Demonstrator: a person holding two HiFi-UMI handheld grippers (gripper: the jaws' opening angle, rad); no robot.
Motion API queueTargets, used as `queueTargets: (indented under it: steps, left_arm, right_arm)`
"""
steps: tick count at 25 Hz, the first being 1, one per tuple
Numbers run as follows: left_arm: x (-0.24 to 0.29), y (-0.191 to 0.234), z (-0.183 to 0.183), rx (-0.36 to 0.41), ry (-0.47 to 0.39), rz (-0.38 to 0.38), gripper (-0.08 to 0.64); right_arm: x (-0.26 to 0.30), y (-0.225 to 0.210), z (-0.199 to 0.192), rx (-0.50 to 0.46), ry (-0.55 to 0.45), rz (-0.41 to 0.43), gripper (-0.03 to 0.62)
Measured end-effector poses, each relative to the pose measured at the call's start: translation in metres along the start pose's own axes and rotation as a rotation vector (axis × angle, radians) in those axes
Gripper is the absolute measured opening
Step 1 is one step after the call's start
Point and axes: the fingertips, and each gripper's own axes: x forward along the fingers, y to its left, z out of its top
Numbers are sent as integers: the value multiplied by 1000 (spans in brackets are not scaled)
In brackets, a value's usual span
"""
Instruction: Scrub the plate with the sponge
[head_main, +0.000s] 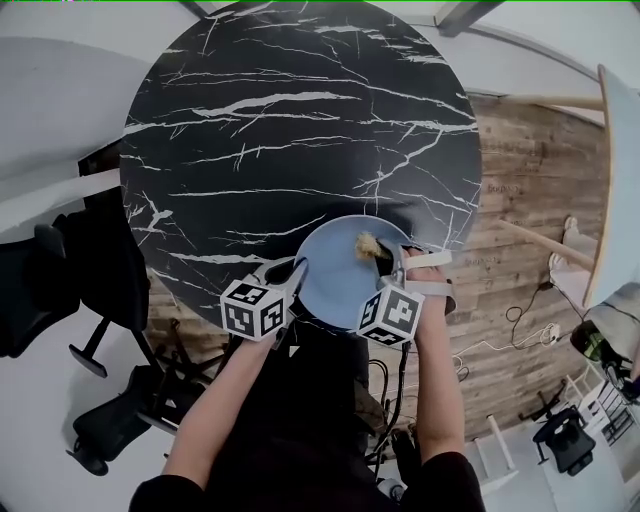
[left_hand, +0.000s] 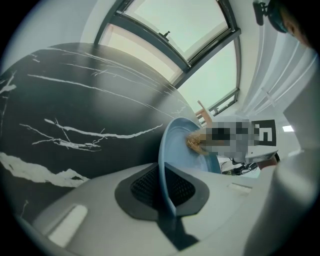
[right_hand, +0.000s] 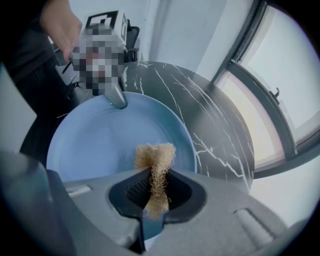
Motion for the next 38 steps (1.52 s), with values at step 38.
queueTargets:
  steps: [38]
  left_arm:
    - [0,4,3,-7,-28,13,21]
  right_arm:
    - [-33,110,-35,234,129,-42,41]
